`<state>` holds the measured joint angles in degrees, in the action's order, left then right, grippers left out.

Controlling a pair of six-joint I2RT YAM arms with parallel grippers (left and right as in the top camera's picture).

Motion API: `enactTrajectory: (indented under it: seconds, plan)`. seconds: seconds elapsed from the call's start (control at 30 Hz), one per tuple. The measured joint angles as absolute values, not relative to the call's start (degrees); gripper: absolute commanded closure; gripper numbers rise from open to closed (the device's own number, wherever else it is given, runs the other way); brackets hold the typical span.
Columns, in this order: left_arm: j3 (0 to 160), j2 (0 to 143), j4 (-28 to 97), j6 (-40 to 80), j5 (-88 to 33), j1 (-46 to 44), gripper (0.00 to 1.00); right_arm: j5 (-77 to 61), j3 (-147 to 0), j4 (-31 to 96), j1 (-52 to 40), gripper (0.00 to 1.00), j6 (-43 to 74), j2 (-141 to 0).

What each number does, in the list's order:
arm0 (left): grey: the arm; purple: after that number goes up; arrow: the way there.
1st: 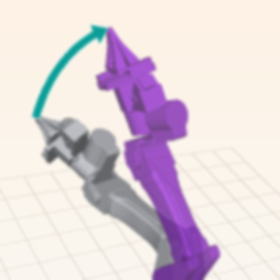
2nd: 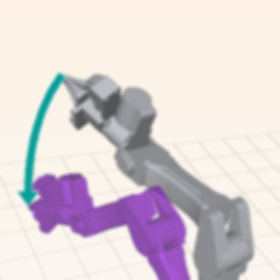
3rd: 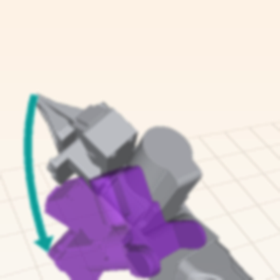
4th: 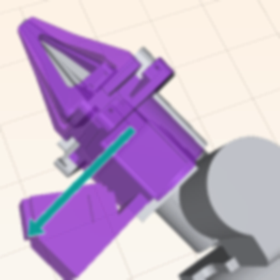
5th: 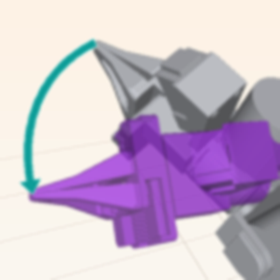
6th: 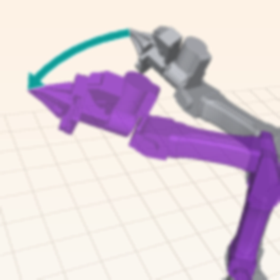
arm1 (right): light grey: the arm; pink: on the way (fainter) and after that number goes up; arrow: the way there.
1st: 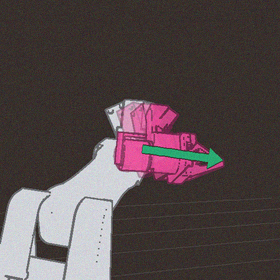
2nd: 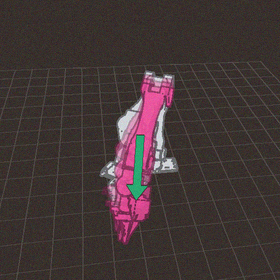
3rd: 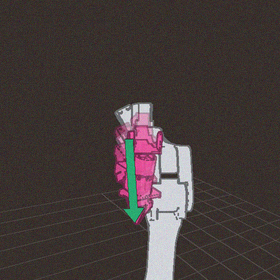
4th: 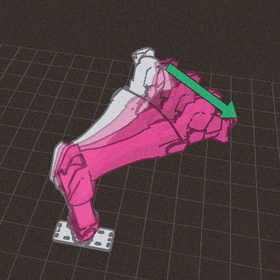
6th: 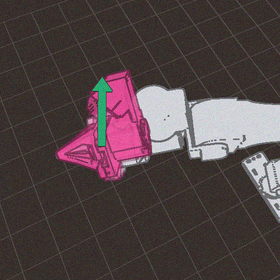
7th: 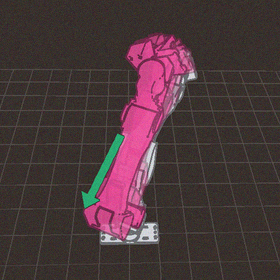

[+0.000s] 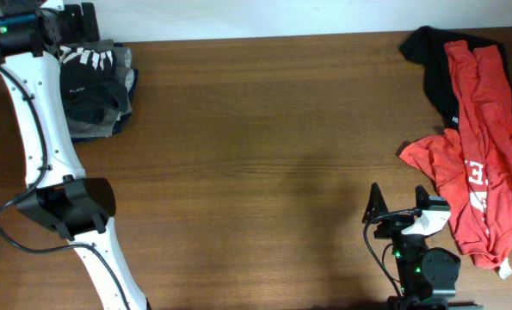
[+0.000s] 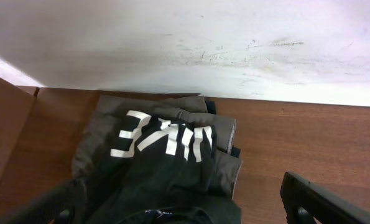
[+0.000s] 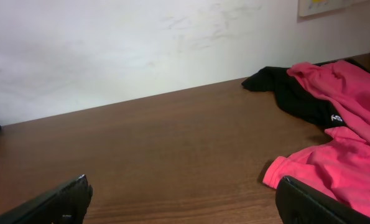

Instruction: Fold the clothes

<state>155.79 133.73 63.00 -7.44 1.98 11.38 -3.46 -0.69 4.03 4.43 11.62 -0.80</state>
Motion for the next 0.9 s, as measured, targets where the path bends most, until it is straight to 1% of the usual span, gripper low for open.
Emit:
enactTrajectory:
  seconds: [0.27,0.47,0.63,0.77,0.9]
  plan:
    - [155.79,133.71,63.59,-7.42,2.0,11.29,0.01,-3.46,-0.69,4.03,4.43,0.01,11.62,-0.8]
    - [155.35,130.72,69.41,-7.42,2.44,8.73,0.01,-3.46,-0.69,4.03,4.43,0.01,11.6,-0.8]
    - [155.2,122.08,73.32,-7.44,2.42,0.99,0.01,-3.46,-0.69,4.03,4.43,0.01,11.62,-0.8]
    - [155.2,112.07,74.5,-7.44,1.67,-5.61,0.01,-3.46,-0.69,4.03,4.43,0.01,11.62,-0.8]
    - [155.74,104.14,74.78,-7.44,0.54,-7.16,0.01,-3.46,-0.69,4.03,4.43,0.01,11.62,-0.8]
